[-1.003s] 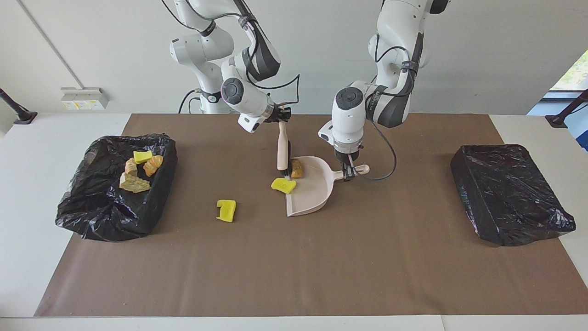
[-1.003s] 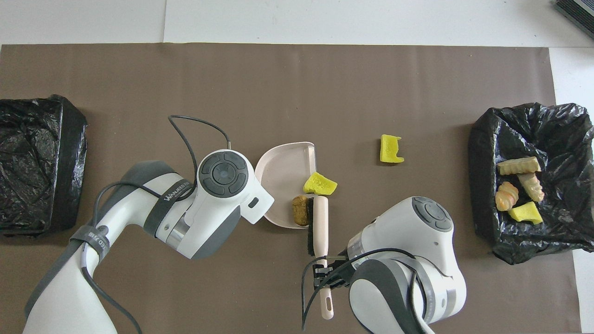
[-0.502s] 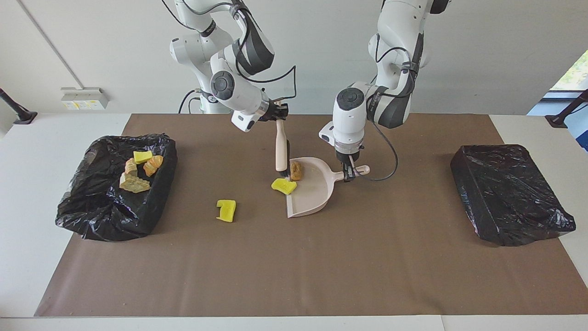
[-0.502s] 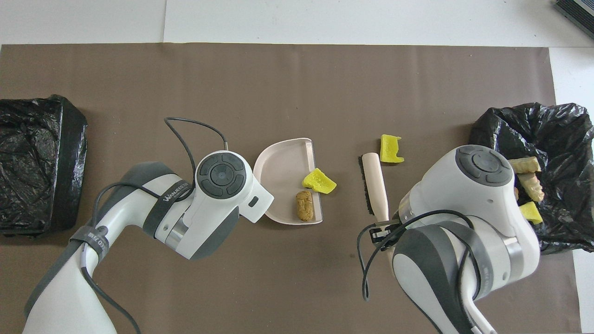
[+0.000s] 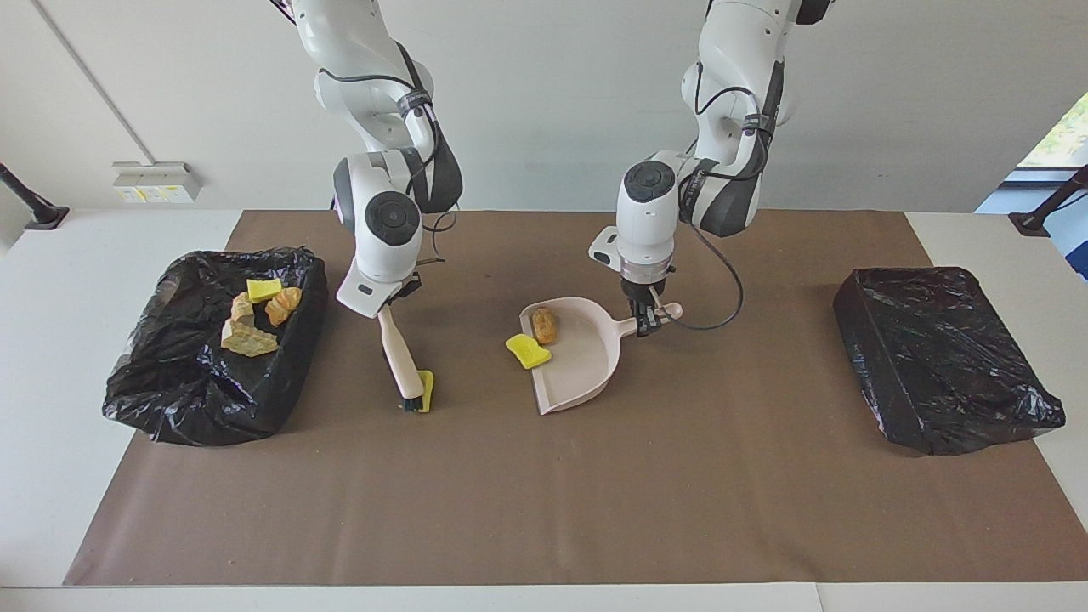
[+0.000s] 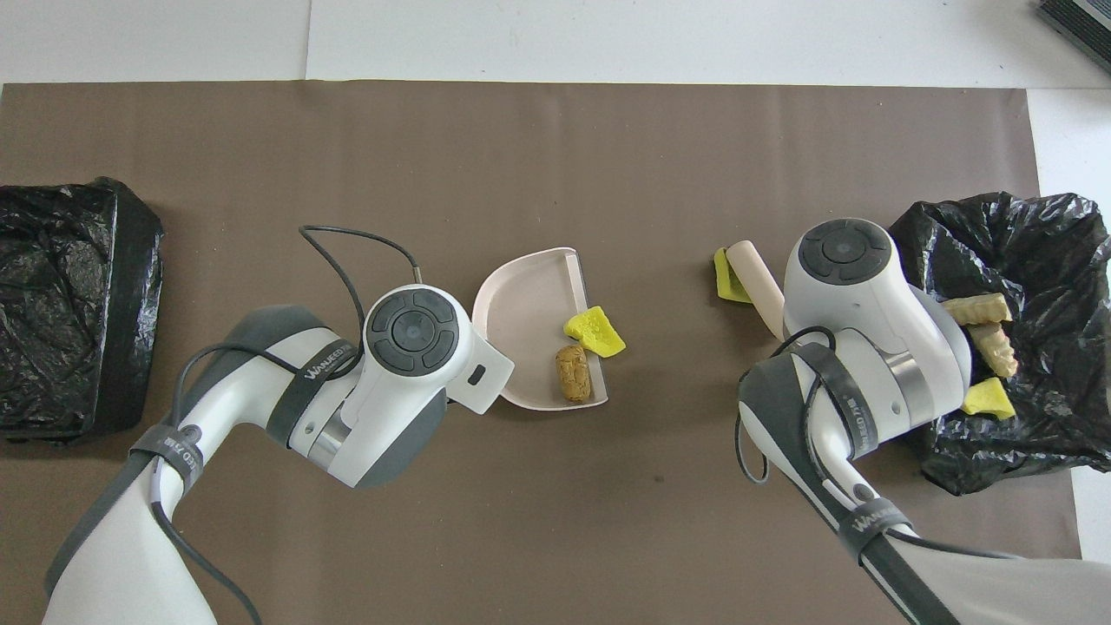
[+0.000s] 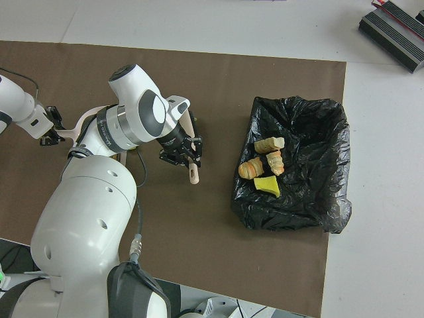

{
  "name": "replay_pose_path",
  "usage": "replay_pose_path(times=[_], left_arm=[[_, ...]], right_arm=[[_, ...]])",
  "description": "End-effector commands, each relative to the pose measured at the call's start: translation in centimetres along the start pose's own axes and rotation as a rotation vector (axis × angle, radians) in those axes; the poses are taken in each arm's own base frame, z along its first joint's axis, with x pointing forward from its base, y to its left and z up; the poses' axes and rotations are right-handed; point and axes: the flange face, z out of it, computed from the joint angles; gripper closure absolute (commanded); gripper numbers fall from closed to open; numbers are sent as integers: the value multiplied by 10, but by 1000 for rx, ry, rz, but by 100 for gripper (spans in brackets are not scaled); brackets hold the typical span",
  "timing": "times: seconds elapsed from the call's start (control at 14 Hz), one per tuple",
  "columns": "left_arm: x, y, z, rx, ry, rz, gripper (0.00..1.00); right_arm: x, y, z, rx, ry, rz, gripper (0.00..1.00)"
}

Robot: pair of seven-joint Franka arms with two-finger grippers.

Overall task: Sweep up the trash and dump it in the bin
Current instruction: 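Sweep the sponge pieces toward the dustpan with the right gripper's brush, then push the last pieces into the dustpan with the right gripper's brush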

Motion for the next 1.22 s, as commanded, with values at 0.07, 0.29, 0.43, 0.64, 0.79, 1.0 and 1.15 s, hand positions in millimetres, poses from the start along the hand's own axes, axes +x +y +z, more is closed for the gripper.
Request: replay_pose_path(times=[0.07, 0.29, 0.43, 0.64, 0.79, 1.0, 1.15], left_arm=[[-5, 6, -3, 20, 20, -45, 100], [-6, 6, -1, 16, 16, -48, 100], [-6, 6, -1, 16, 19, -50, 100], [-5, 6, -2, 19, 25, -51, 100], [-6, 5, -1, 18, 25, -53, 100], [-6, 5, -2, 21, 29, -52, 100], [-5, 5, -2, 24, 32, -52, 100]], right_arm=[[-10, -12, 20, 52, -29, -44, 100], [-12, -70, 7, 259, -62, -57, 100], [-13, -99, -3, 449, -43, -41, 100], [-13, -152, -21, 613, -13, -70, 100], [-18, -171, -30, 745, -23, -38, 100], [-23, -152, -66, 754, -12, 42, 100], [-27, -143, -81, 634, -23, 23, 100]])
